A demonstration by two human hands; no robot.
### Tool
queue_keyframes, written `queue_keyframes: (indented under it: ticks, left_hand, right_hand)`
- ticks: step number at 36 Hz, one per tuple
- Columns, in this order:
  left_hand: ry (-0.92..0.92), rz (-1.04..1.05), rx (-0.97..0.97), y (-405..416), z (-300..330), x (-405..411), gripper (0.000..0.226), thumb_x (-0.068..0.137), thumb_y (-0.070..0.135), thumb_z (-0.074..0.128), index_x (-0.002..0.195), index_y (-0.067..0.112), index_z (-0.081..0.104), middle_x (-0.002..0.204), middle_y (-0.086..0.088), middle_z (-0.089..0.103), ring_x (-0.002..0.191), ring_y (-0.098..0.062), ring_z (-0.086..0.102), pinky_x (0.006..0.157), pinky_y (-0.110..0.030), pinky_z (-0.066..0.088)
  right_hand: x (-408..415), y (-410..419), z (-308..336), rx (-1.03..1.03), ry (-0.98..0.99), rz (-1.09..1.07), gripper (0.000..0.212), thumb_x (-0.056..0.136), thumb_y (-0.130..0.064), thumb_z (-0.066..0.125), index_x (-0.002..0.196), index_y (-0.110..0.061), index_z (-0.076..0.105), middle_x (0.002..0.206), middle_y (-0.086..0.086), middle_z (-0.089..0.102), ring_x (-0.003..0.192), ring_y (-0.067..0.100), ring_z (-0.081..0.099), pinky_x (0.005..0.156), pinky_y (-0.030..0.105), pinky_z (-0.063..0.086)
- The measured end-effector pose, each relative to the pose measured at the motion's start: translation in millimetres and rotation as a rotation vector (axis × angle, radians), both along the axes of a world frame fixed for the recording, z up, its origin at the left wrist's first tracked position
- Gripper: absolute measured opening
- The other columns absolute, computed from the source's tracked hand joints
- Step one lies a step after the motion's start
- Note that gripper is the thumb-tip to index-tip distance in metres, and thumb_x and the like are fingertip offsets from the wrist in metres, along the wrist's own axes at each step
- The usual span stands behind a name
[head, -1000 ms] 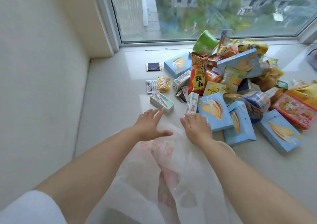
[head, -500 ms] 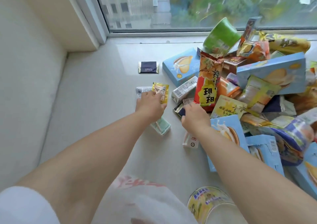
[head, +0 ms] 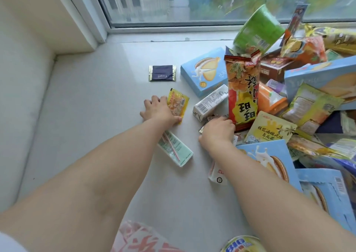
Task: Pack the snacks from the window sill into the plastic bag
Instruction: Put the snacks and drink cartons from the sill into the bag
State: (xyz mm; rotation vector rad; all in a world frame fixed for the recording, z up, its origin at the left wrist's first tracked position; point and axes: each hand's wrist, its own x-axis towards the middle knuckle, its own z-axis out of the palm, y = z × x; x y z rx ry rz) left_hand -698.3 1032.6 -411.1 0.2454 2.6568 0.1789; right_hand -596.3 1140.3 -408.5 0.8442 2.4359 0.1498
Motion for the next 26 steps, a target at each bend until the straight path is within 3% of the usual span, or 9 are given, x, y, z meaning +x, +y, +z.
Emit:
queue_keyframes:
  ticks: [4, 9, 13, 17, 22, 26]
  left_hand:
    - [-0.146, 0.085, 0.046, -11, 0, 2, 0.082, 0.067, 0.052, 0.076, 0.132, 0.024, 0.036, 0.128, -0.005, 0.043, 0.125, -0.029, 0.034, 0.096, -0.040, 0.040]
    - [-0.218, 0.001, -0.002, -21, -3, 31, 0.050, 0.070, 0.044, 0.072, 0.113, 0.021, 0.059, 0.113, -0.008, 0.052, 0.114, -0.029, 0.041, 0.089, -0.036, 0.046]
    - [-0.172, -0.133, -0.020, -26, -1, 64, 0.037, 0.075, 0.037, 0.069, 0.108, 0.021, 0.060, 0.117, -0.005, 0.041, 0.115, -0.027, 0.035, 0.089, -0.036, 0.044]
    - [-0.128, -0.229, -0.008, -27, 11, 86, 0.032, 0.079, 0.041, 0.065, 0.103, 0.023, 0.055, 0.109, -0.004, 0.057, 0.104, -0.026, 0.052, 0.076, -0.033, 0.046]
    - [-0.045, -0.082, 0.246, -21, 30, 97, 0.030, 0.081, 0.047, 0.063, 0.086, 0.023, 0.045, 0.090, -0.005, 0.063, 0.076, -0.026, 0.053, 0.062, -0.032, 0.044]
    - [-0.138, 0.057, 0.555, -6, 58, 110, 0.043, 0.073, 0.052, 0.064, 0.098, 0.017, 0.055, 0.087, -0.002, 0.061, 0.083, -0.027, 0.056, 0.066, -0.032, 0.041]
  right_hand:
    - [8, -9, 2, 0.071, -0.039, 0.112, 0.042, 0.097, -0.014, 0.036, 0.135, 0.005, 0.038, 0.130, 0.023, 0.047, 0.112, 0.034, 0.051, 0.090, 0.039, 0.043]
    - [30, -12, 10, 0.043, 0.050, 0.179, 0.036, 0.095, -0.003, 0.033, 0.127, -0.004, 0.048, 0.124, 0.014, 0.056, 0.109, 0.029, 0.057, 0.088, 0.034, 0.041]
    - [56, -5, 25, -0.133, 0.137, 0.085, 0.030, 0.092, -0.001, 0.039, 0.116, -0.009, 0.057, 0.117, 0.011, 0.062, 0.107, 0.031, 0.060, 0.076, 0.032, 0.043]
    - [86, 4, 38, -0.414, 0.292, -0.064, 0.022, 0.088, -0.013, 0.054, 0.107, -0.019, 0.064, 0.104, 0.006, 0.066, 0.096, 0.028, 0.060, 0.067, 0.029, 0.041]
    - [112, 28, 66, -0.782, 0.658, -0.389, 0.010, 0.081, -0.015, 0.068, 0.090, -0.017, 0.069, 0.080, 0.003, 0.067, 0.070, 0.017, 0.059, 0.057, 0.022, 0.046]
    - [130, 57, 85, -0.887, 0.910, -0.619, 0.016, 0.076, -0.011, 0.076, 0.086, -0.018, 0.066, 0.084, 0.005, 0.068, 0.078, 0.021, 0.064, 0.074, 0.032, 0.051]
